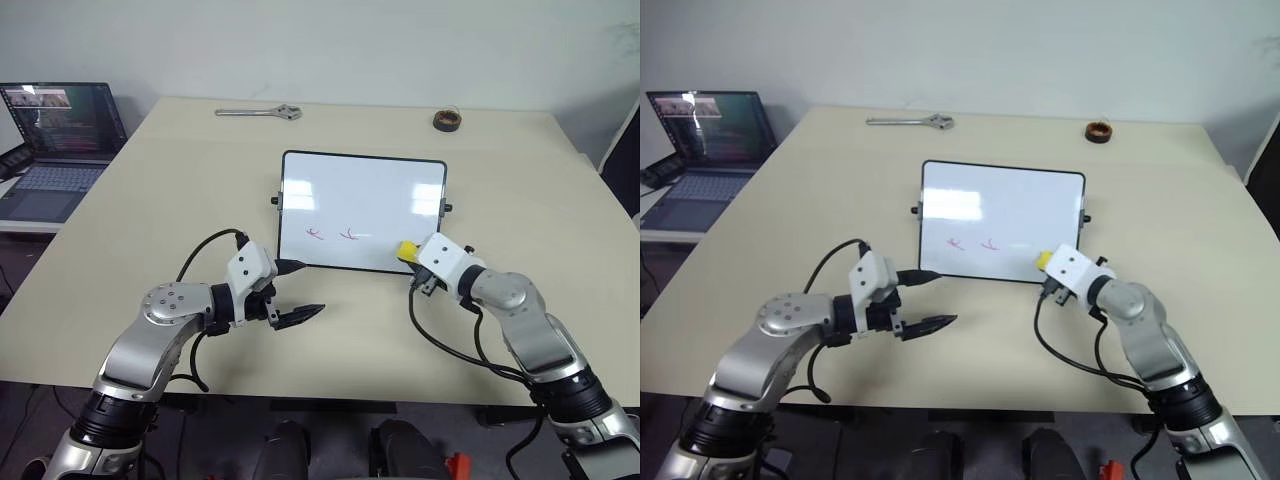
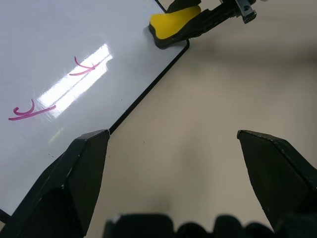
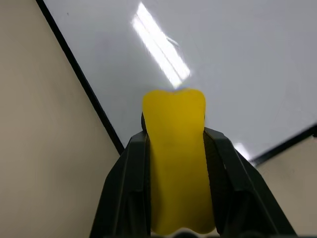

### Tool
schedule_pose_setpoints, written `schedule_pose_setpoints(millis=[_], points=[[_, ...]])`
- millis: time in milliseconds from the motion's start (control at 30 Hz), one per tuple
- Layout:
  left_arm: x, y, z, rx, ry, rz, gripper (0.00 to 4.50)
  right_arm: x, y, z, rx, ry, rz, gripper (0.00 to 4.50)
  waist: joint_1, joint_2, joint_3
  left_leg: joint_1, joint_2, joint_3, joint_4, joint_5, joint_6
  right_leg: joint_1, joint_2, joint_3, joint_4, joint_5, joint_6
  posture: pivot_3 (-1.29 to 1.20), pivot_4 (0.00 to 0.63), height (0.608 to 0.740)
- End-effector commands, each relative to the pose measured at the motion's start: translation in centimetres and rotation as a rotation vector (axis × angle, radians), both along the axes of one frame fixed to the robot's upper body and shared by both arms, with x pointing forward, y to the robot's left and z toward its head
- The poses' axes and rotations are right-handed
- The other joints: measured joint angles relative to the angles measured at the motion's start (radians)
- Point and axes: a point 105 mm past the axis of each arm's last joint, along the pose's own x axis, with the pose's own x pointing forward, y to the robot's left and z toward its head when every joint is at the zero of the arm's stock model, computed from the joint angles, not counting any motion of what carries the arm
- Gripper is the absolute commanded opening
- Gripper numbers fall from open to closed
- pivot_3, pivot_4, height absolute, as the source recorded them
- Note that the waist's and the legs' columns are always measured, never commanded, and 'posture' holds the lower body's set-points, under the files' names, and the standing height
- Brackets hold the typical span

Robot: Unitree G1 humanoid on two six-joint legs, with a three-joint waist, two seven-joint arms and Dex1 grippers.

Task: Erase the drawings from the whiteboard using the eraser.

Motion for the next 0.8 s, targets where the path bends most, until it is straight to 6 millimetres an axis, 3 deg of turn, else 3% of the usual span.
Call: schedule_pose_setpoints(millis=[33,233,400,600,800], points=[[0.4,0.5,1.2,-0.014,-0.056,0.027,4.5,-0.2,-1.5,0.0,0.042,0.037,-0.066,1.1,0.0,0.0,0.0,0.0,0.0,0.0,0.0,0.0,0.0,0.0,0.0,0.0,0.0,0.0,0.0,0.0,0.15,0.74],[2.2,2.6,2.1,-0.06,-0.111,0.18,4.5,-1.2,0.2,2.9,0.268,0.02,0.007,1.1,0.0,0.0,0.0,-0.001,0.0,0.0,0.0,0.0,0.0,-0.002,0.0,0.0,0.0,0.0,0.0,0.0,0.15,0.74],[2.9,6.4,2.7,-0.122,-0.152,0.382,4.5,-4.3,2.6,5.6,0.372,-0.043,0.224,1.1,-0.002,0.001,0.0,-0.004,0.001,0.0,-0.001,0.0,0.0,-0.004,-0.001,0.0,-0.001,0.0,0.0,0.0,0.15,0.74],[2.2,8.1,2.9,-0.18,-0.141,0.474,4.5,-5.8,3.2,5.6,0.386,-0.013,0.292,1.1,0.0,0.001,0.001,-0.003,0.002,0.0,-0.001,0.0,0.0,-0.003,-0.002,0.0,-0.002,0.0,0.0,0.0,0.15,0.74],[1.4,9.1,4.1,-0.221,-0.141,0.56,4.5,-5.3,5.1,6.0,0.531,0.005,0.316,1.1,-0.001,0.001,0.001,-0.003,0.002,0.0,-0.001,0.0,0.0,-0.003,-0.002,0.0,-0.001,0.0,0.0,0.0,0.15,0.74]])
